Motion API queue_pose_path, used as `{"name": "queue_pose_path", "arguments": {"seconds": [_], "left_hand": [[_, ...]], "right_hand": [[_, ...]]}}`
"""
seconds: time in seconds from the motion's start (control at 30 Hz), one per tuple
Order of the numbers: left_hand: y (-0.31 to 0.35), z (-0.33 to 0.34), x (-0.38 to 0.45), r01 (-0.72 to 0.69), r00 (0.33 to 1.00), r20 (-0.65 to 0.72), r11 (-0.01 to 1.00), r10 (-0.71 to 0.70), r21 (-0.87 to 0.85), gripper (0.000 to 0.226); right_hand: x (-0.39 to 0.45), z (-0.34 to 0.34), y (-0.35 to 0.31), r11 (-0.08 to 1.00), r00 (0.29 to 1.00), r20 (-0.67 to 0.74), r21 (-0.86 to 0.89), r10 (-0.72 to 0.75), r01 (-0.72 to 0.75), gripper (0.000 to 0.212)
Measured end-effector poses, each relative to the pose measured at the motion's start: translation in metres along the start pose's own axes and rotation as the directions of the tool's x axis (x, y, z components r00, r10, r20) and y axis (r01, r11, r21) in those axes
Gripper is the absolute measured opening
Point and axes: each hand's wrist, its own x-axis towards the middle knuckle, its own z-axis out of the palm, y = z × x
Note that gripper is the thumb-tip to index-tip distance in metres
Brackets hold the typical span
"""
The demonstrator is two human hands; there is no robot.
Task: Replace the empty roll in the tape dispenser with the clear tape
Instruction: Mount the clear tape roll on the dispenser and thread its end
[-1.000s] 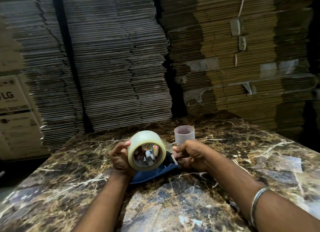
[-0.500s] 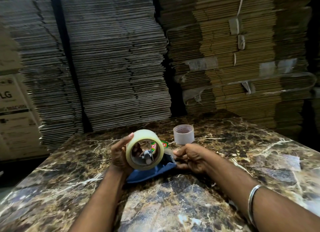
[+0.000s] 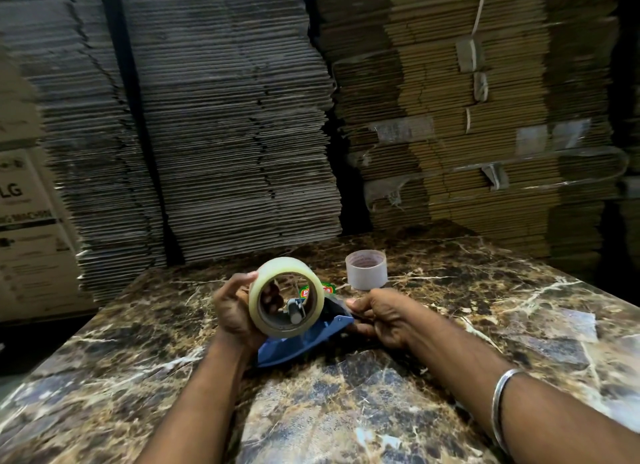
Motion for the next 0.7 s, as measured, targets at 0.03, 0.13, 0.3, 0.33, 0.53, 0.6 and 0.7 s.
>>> {"name": "queue_pose_path", "arguments": {"seconds": [0.03, 0.13, 0.3, 0.33, 0.53, 0.6, 0.7], "left_hand": [[-0.001, 0.002, -0.001, -0.020, 1.000, 0.009, 1.000, 0.020, -0.005, 0.033], [-0.002, 0.010, -0.006, -0.084, 0.995, 0.055, 0.996, 0.083, 0.002, 0.029], [-0.002, 0.005, -0.004, -0.124, 0.983, 0.140, 0.991, 0.117, 0.048, 0.044], [-0.002, 0.004, -0.003, -0.129, 0.980, 0.158, 0.990, 0.118, 0.062, 0.050], [0.000, 0.007, -0.004, -0.220, 0.949, 0.234, 0.975, 0.212, 0.010, 0.040], [0.001, 0.008, -0.005, -0.250, 0.938, 0.249, 0.968, 0.244, -0.006, 0.037], [0.001, 0.010, -0.006, -0.260, 0.933, 0.254, 0.966, 0.254, -0.012, 0.032]], "right_hand": [[-0.001, 0.001, 0.000, 1.000, 1.000, -0.001, 0.017, -0.005, 0.005, 0.018], [-0.002, 0.002, 0.000, 0.998, 0.999, -0.006, 0.056, -0.034, 0.034, 0.012], [-0.004, 0.004, 0.001, 0.982, 0.999, -0.019, 0.186, -0.038, 0.041, 0.012], [-0.004, 0.005, 0.001, 0.973, 0.999, -0.012, 0.228, -0.044, 0.045, 0.011], [-0.003, 0.011, 0.001, 0.922, 0.990, 0.044, 0.372, -0.133, 0.108, 0.021], [-0.002, 0.016, 0.003, 0.904, 0.984, 0.066, 0.409, -0.165, 0.124, 0.027], [-0.004, 0.019, 0.006, 0.898, 0.977, 0.080, 0.414, -0.196, 0.146, 0.029]]}}
